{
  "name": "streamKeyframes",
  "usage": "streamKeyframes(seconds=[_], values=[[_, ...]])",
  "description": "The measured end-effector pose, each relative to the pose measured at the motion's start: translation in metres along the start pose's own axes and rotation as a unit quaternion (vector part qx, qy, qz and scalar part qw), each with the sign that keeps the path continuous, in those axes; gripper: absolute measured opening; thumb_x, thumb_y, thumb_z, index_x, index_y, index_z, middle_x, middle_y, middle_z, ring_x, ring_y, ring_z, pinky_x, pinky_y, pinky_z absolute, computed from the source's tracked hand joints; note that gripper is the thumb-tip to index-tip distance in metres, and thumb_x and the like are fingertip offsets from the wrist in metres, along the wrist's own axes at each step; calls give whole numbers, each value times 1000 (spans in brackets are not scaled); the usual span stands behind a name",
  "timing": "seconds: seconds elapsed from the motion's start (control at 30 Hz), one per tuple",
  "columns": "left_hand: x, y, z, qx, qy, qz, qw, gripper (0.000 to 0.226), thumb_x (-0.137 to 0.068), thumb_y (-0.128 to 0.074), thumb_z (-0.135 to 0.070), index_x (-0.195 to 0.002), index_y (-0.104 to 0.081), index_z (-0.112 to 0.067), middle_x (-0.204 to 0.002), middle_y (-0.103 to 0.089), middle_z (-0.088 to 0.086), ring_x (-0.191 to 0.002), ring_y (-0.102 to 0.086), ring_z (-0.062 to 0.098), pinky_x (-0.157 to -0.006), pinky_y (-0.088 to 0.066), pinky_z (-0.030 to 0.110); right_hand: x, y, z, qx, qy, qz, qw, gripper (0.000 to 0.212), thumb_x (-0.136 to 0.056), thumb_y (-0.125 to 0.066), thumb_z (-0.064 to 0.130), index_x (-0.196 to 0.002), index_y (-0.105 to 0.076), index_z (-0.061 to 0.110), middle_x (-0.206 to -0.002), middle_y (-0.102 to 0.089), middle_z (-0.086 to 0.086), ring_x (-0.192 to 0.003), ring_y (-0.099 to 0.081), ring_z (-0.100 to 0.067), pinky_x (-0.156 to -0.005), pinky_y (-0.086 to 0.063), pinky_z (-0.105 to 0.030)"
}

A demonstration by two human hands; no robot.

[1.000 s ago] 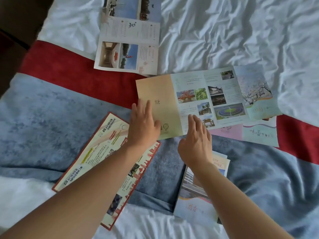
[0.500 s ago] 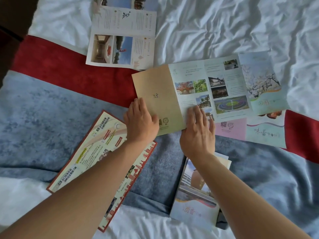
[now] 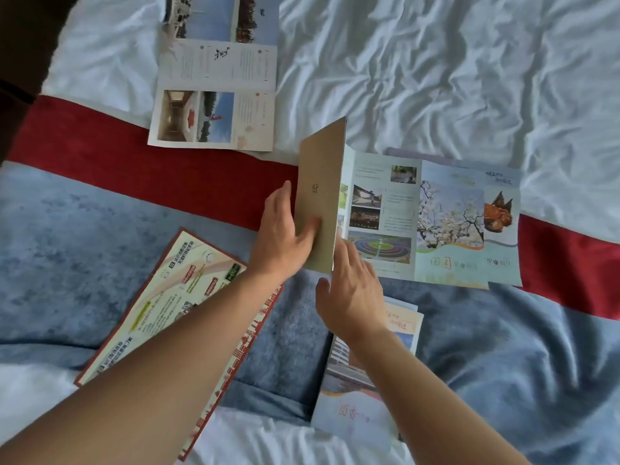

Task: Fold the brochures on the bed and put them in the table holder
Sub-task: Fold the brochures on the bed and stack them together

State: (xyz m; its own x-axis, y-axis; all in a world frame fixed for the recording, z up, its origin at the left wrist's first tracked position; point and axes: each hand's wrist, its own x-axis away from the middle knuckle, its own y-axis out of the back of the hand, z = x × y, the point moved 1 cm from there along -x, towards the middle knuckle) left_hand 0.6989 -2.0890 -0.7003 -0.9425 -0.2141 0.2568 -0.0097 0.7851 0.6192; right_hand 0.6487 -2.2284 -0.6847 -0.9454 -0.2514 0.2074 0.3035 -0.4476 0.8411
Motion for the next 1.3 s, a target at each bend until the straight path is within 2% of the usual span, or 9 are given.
streamKeyframes(seconds=[0.23,0.53,0.67,0.73,0.9,1.03,1.13,1.2,1.3], values=[[2,-49,-35,-32,-52,38,997,73,-95,-55,-42,-153,-26,-7,-152,-33,11,-136,-40,25,-113,-37,39,7,35,-59,2,-88,-38,995,85,-75,-55,-3,-154,-28,14,-137,-52,-6,-115,-55,-29,-93,-46,-42],[1,-96,-58,-191,-45,48,979,77,-88,-65,-28,-150,-27,-5,-151,-33,15,-130,-38,35,-105,-38,45,17,54,-129,37,-141,-71,987,78,-77,-55,-6,-150,-37,14,-150,-44,-10,-137,-40,-29,-111,-37,-45],[-3,-101,-61,-206,-25,42,977,75,-88,-62,-27,-150,-28,-3,-152,-33,16,-130,-38,37,-105,-35,44,14,48,-139,56,-199,-57,977,64,-95,-45,14,-155,-24,17,-164,-19,-15,-152,-10,-32,-122,-17,-49],[-2,-102,-61,-210,-23,41,977,74,-90,-60,-28,-151,-27,-3,-153,-32,15,-131,-37,36,-106,-34,43,10,48,-141,46,-235,-68,969,63,-97,-44,25,-155,-22,15,-164,-14,-17,-152,-7,-34,-121,-14,-51],[-3,-103,-60,-156,-9,17,988,66,-95,-55,-32,-151,-31,-7,-154,-37,12,-133,-37,33,-109,-31,41,3,52,-146,5,-279,-69,958,85,-92,-36,67,-156,-16,15,-162,-22,-17,-150,-16,-31,-122,-14,-49],[0,-104,-59,-110,-28,21,993,72,-91,-62,-39,-150,-34,-7,-150,-40,12,-133,-36,31,-112,-32,41,-8,55,-132,19,-257,-81,963,110,-75,-28,91,-152,-23,13,-147,-49,-16,-137,-42,-32,-118,-23,-52],[3,-103,-60,-82,-47,28,995,74,-88,-68,-38,-147,-37,-5,-147,-43,13,-130,-38,30,-110,-34,39,-13,54,-118,16,-241,-85,967,104,-77,-34,88,-150,-27,14,-135,-59,-11,-127,-51,-30,-117,-24,-50],[4,-103,-61,-72,-51,35,995,72,-88,-68,-38,-146,-40,-7,-145,-45,11,-129,-39,28,-109,-33,34,-14,52,-111,-11,-226,-89,970,83,-85,-44,70,-147,-35,15,-130,-61,-7,-122,-54,-29,-114,-29,-49],[1,-98,-64,-37,-22,44,998,63,-88,-55,-54,-138,-51,-15,-140,-51,3,-128,-40,22,-108,-33,30,-13,52,-105,-36,-202,-88,975,50,-91,-49,39,-136,-51,18,-120,-64,-6,-107,-57,-29,-90,-45,-45]])
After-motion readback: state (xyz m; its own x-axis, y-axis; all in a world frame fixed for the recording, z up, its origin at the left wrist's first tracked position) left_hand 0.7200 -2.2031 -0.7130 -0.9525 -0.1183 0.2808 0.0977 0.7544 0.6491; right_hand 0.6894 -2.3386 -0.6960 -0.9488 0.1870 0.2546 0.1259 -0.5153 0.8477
